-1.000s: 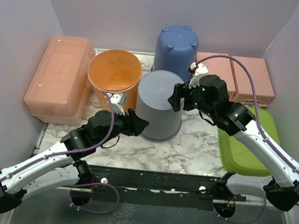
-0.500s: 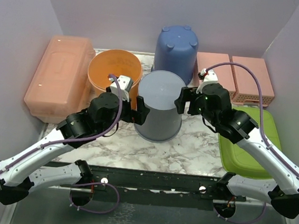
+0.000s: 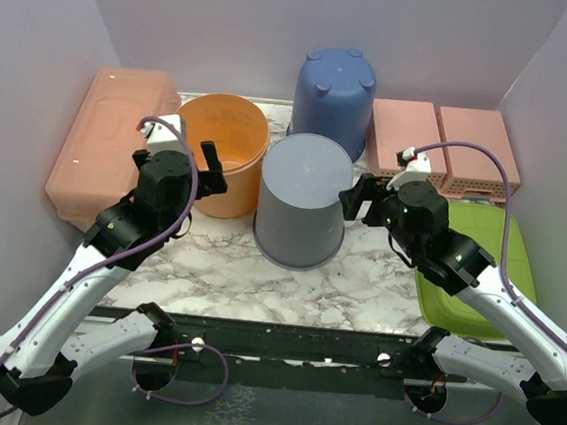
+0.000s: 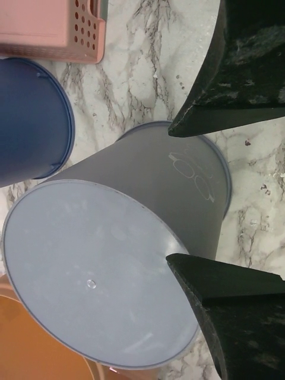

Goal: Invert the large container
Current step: Pick up the container from the center of the board.

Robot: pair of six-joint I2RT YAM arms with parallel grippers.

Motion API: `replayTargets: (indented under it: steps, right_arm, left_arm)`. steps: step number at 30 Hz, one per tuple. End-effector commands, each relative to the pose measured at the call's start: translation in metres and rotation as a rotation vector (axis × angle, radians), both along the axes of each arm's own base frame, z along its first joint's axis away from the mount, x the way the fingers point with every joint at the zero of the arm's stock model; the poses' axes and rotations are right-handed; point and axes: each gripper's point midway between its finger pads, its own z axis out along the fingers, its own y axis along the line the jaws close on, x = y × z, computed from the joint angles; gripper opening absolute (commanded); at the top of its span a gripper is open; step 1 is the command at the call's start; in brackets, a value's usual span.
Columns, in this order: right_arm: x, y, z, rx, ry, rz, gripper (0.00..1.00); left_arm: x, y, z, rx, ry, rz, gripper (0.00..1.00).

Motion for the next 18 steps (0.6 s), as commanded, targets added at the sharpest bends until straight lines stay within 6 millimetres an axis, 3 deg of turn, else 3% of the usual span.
replayTargets:
  steps: [1, 9, 18]
  right_arm:
    - [0.003, -0.006, -0.009, 0.014, 0.014, -0.061, 0.83]
    - [0.0, -0.005, -0.036, -0.009, 0.089, -0.069, 0.84]
    - [-0.01, -0.011, -0.041, 0.03, 0.105, -0.074, 0.86]
  left_arm:
    - [-0.004, 0.032, 0.021, 0.003, -0.06, 0.14, 0.99]
    - [0.017, 0.038, -0.01, 0.021, 0.018, 0.218, 0.99]
    - [0.072, 0.064, -0.04, -0.033, 0.102, 0.267, 0.97]
